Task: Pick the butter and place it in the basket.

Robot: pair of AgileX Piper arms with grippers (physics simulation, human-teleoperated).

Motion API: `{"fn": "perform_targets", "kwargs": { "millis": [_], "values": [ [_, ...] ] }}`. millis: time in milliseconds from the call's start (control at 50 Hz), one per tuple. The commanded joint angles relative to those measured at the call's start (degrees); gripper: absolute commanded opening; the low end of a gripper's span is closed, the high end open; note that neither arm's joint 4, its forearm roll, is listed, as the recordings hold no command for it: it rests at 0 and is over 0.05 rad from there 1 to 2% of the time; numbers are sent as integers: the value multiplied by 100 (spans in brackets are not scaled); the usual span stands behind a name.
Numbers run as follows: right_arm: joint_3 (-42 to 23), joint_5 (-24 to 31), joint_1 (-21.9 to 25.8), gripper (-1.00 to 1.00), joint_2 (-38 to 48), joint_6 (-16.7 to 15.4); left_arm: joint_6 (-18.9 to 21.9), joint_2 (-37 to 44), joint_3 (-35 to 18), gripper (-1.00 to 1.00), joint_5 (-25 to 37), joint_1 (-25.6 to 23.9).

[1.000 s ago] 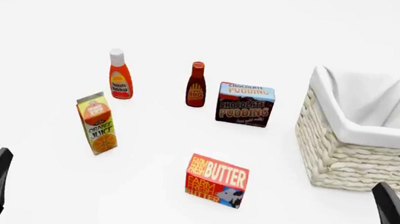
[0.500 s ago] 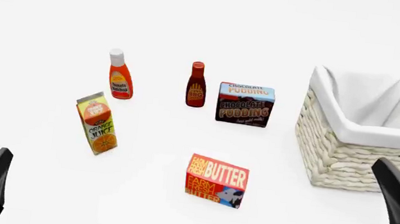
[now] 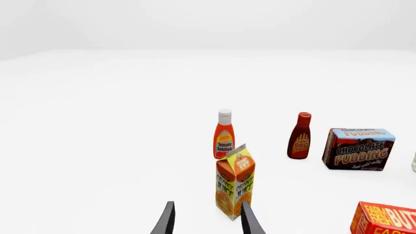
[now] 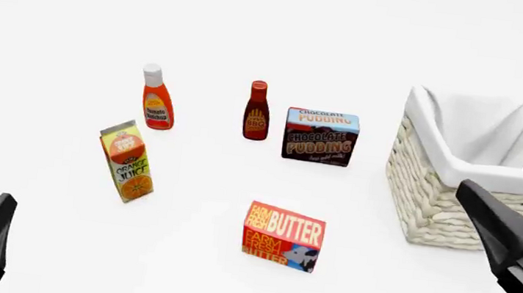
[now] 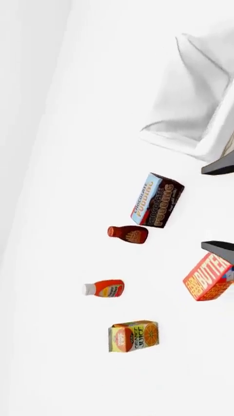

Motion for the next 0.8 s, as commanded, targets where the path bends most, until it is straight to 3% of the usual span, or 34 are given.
{"fn": "perform_targets", "kwargs": {
  "millis": [20, 100, 440, 540, 800],
  "values": [
    [-404, 172, 318, 100, 496, -202, 0, 0, 0, 100, 0, 0],
    [-592, 219, 420, 100, 700, -419, 0, 0, 0, 100, 0, 0],
    [-1312, 540, 677, 100, 1682, -791, 0, 0, 0, 100, 0, 0],
    [-1527, 642, 693, 100, 1915, -748, 0, 0, 0, 100, 0, 0],
    [-1879, 968, 877, 100, 2505, -1032, 0, 0, 0, 100, 0, 0]
  ]
}}
